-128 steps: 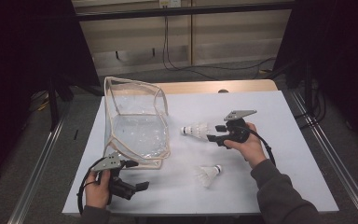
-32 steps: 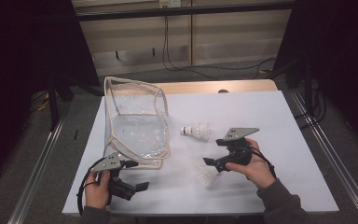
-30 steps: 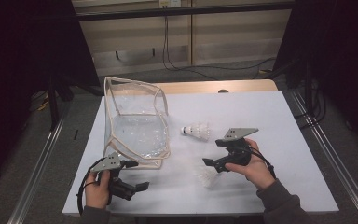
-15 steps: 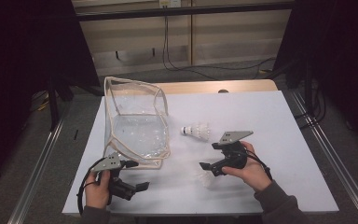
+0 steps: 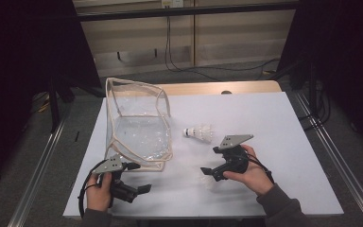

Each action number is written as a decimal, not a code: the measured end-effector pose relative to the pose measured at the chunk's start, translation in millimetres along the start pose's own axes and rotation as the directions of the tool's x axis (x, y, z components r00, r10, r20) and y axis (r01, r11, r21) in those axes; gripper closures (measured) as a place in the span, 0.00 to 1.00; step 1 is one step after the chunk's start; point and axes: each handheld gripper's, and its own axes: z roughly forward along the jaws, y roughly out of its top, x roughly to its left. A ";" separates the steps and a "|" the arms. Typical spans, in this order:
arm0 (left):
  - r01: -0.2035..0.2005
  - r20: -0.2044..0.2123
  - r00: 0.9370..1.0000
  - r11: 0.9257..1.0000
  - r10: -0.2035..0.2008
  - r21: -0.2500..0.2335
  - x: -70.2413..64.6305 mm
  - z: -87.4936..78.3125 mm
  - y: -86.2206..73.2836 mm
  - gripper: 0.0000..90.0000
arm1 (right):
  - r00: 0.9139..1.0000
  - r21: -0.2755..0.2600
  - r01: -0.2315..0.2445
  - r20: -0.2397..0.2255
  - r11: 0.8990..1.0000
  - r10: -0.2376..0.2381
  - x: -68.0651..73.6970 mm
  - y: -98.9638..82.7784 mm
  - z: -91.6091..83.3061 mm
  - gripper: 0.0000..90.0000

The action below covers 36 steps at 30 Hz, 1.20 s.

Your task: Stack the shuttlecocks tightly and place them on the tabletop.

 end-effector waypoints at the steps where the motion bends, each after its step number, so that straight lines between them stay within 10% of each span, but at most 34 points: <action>1: 0.000 -0.001 1.000 1.000 0.000 -0.003 -0.1 0.2 0.0 0.03 | 1.000 0.000 0.002 -0.002 1.000 -0.002 0.7 0.1 0.1 0.10; 23: -0.002 -0.002 1.000 1.000 0.002 0.001 -0.5 0.0 0.6 0.03 | 1.000 -0.011 0.026 0.009 1.000 -0.026 -8.1 -5.3 -18.9 0.37; 36: -0.002 -0.004 1.000 1.000 0.002 -0.002 -0.4 -0.5 0.7 0.03 | 0.998 -0.033 0.033 0.055 0.999 -0.032 -22.3 -8.7 -38.6 0.84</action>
